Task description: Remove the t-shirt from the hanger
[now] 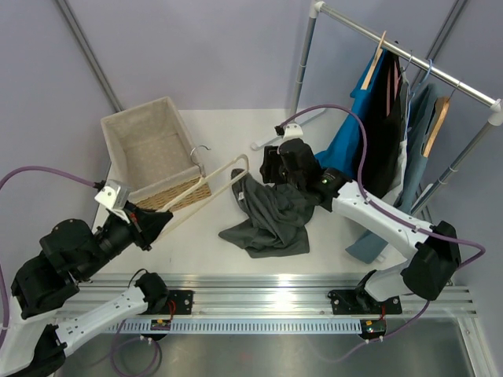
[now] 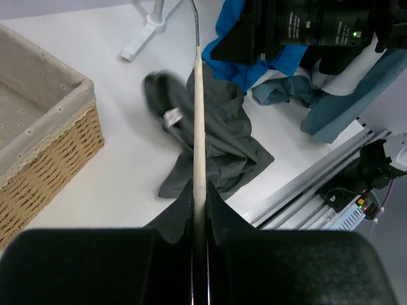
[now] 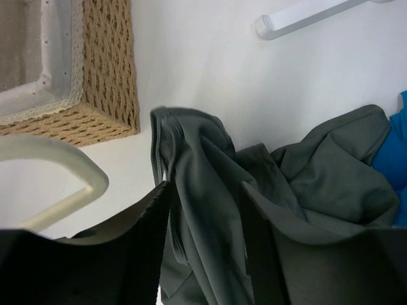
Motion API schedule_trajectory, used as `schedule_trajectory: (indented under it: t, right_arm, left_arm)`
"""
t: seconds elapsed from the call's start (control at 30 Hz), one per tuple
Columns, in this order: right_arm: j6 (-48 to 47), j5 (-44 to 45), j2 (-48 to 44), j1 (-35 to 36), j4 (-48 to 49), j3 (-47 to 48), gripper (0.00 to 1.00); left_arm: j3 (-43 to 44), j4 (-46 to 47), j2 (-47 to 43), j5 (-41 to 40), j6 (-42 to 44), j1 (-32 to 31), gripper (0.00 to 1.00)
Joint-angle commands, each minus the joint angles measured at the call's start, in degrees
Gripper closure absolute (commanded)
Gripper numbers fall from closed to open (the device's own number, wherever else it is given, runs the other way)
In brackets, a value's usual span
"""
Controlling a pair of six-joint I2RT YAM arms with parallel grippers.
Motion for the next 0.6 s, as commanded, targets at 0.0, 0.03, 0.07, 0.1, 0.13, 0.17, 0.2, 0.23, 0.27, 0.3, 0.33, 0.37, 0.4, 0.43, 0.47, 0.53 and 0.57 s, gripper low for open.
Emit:
schedule_trajectory:
  t: [0.0,0.03,0.07,0.1,0.13,0.17,0.2,0.23,0.27,0.3,0.33,0.37,0.4,0.43,0.47,0.53,0.57]
  right_arm:
    - [-0.2,-3.19,-5.58,-0.11,0.12,-0.01,0.43]
    - [-0.99,-4.34,-6.64,-0.11,-0.41,0.25,0.42]
    - [-1.52,-5.31,-8.56,-0.11,-2.5,0.69,0.41]
    - [-1.87,-6.71,-9.63,-0.11,-4.0,1.91,0.4]
    - [-2.48,-7.42,-10.68,-0.11,-5.15,2.27,0.4]
    - [-2.84,-7.95,-13.83,-0.11,-6.2,2.19,0.39]
    - [-2.93,-8.91,-15.68,-0.11,-6.39,0.97,0.39]
    - [-2.93,-9.53,-17.62,-0.11,-6.3,0.09,0.4]
    - [-3.1,-11.27,-21.64,-0.11,-5.86,-2.18,0.39]
    - [-3.28,-12.42,-23.85,-0.11,-5.6,-3.43,0.39]
    - [-3.45,-13.3,-25.79,-0.11,-5.6,-4.57,0.38]
    - [-3.63,-14.1,-29.46,-0.11,-5.86,-6.67,0.38]
    - [-3.72,-15.15,-31.33,-0.11,-6.12,-7.56,0.37]
    - [-4.15,-16.46,-32.91,-0.11,-6.39,-8.26,0.36]
    - [-4.07,-16.74,-36.06,-0.11,-6.91,-9.06,0.35]
    - [-4.07,-16.48,-40.72,-0.11,-6.92,-11.25,0.35]
    - [-3.81,-16.3,-41.97,-0.19,-6.74,-12.39,0.34]
  left_arm:
    - [1.02,6.57,-1.74,-1.54,0.62,0.03,1.0]
    - [0.75,7.19,-2.26,-1.72,0.62,0.03,1.0]
    - [0.49,7.98,-2.36,-2.41,0.44,0.03,1.0]
    - [-0.21,10.07,-2.53,-2.59,0.61,0.03,1.0]
    - [-0.48,10.88,-2.18,-2.51,0.96,-0.05,1.0]
    - [-0.57,11.84,-1.57,-2.16,1.4,0.03,1.0]
    - [-0.31,12.98,-0.78,-1.98,1.49,0.03,1.0]
    - [-0.13,13.6,0.1,-1.89,1.58,0.03,1.0]
    - [-0.13,15.35,2.45,-1.37,1.76,0.03,1.0]
    - [-0.22,16.67,3.52,-1.1,1.85,0.03,1.0]
    - [-0.91,17.99,4.75,-0.93,1.85,0.03,1.0]
    - [-1.27,21.31,6.94,-0.84,1.93,0.03,1.0]
    - [-1.53,22.91,8.26,-0.66,2.2,0.03,1.0]
    - [-1.54,24.23,9.58,-0.58,2.72,0.03,1.0]
    - [-1.01,25.72,10.9,-0.4,3.86,0.03,1.0]
    - [0.21,28.9,15.47,-1.01,6.05,0.03,1.0]
    - [2.48,29.86,17.23,-1.36,7.11,-0.05,1.0]
